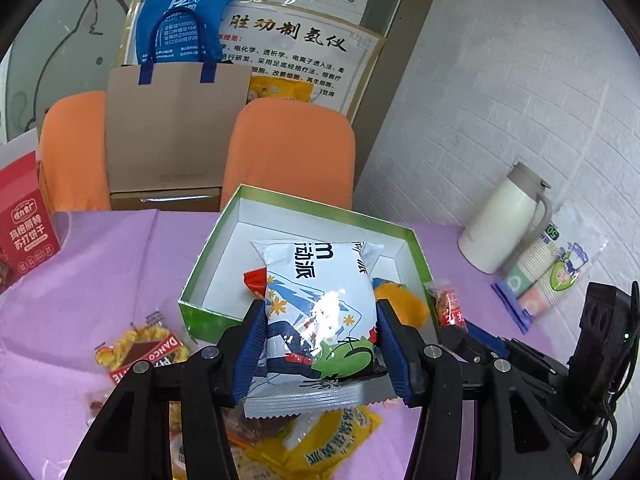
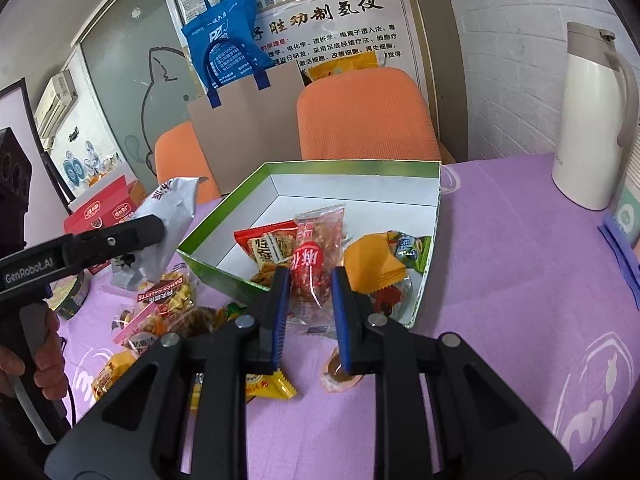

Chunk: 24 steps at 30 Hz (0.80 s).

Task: Organize snacks
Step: 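Carry both packets into the green box and open both tools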

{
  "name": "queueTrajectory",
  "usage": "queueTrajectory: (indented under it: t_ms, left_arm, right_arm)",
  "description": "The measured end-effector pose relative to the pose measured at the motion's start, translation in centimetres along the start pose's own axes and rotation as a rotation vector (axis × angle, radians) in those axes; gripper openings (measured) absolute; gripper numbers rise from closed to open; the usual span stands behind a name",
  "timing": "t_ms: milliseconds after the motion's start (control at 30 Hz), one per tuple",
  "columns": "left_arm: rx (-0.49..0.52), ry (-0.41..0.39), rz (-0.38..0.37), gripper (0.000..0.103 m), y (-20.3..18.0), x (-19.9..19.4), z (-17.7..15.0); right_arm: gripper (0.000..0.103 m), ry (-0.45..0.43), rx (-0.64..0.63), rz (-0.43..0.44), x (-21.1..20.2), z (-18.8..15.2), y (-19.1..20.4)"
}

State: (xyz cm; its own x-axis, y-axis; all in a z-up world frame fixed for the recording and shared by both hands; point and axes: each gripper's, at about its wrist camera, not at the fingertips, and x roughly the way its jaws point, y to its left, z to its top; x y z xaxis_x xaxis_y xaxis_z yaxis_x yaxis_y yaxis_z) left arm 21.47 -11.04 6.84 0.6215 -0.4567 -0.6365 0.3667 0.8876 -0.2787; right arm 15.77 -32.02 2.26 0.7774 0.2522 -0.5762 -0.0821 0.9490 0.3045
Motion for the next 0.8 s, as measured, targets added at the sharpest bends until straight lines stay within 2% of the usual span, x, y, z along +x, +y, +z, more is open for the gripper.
queueTrajectory:
  t_ms: [267, 400, 433, 467, 500, 533, 567, 667, 800]
  left_arm:
    - [0.000, 0.047, 0.044, 0.055, 1.0, 5.3, 1.4]
    - [-0.004, 0.049, 0.036, 0.056, 1.3, 6.7, 1.4]
    - [-0.010, 0.042, 0.027, 0.059, 1.4, 6.9, 1.4]
    - [-0.015, 0.036, 0.018, 0.065, 1.6, 7.0, 1.5]
    - [-0.024, 0.033, 0.027, 0.084, 1.8, 6.9, 1.4]
    - [-0.032, 0.024, 0.055, 0.095, 2.0, 6.7, 1.4]
    - [-0.036, 0.002, 0.083, 0.096, 2.2, 6.4, 1.3]
    - [-0.017, -0.017, 0.094, 0.097, 2.7, 5.6, 1.1]
    - [-0.047, 0.011, 0.073, 0.097, 3.2, 4.2, 0.7]
  right_arm:
    - [0.023, 0.036, -0.023, -0.004, 4.0, 0.6, -0.3]
    - [0.024, 0.042, -0.060, -0.031, 5.8, 0.9, 0.0]
    - [0.026, 0.053, -0.078, -0.046, 6.3, 0.9, 0.2]
    - [0.035, 0.072, -0.103, -0.068, 6.8, 0.8, 0.4]
    - [0.042, 0.081, -0.124, -0.090, 7.2, 0.7, 0.5]
    - [0.058, 0.074, -0.142, -0.106, 7.1, 0.5, 0.7]
    - [0.070, 0.055, -0.153, -0.116, 6.9, 0.4, 0.7]
    - [0.084, 0.015, -0.156, -0.128, 5.7, 0.1, 0.8]
    - [0.090, 0.035, -0.140, -0.136, 4.6, 0.0, 1.1]
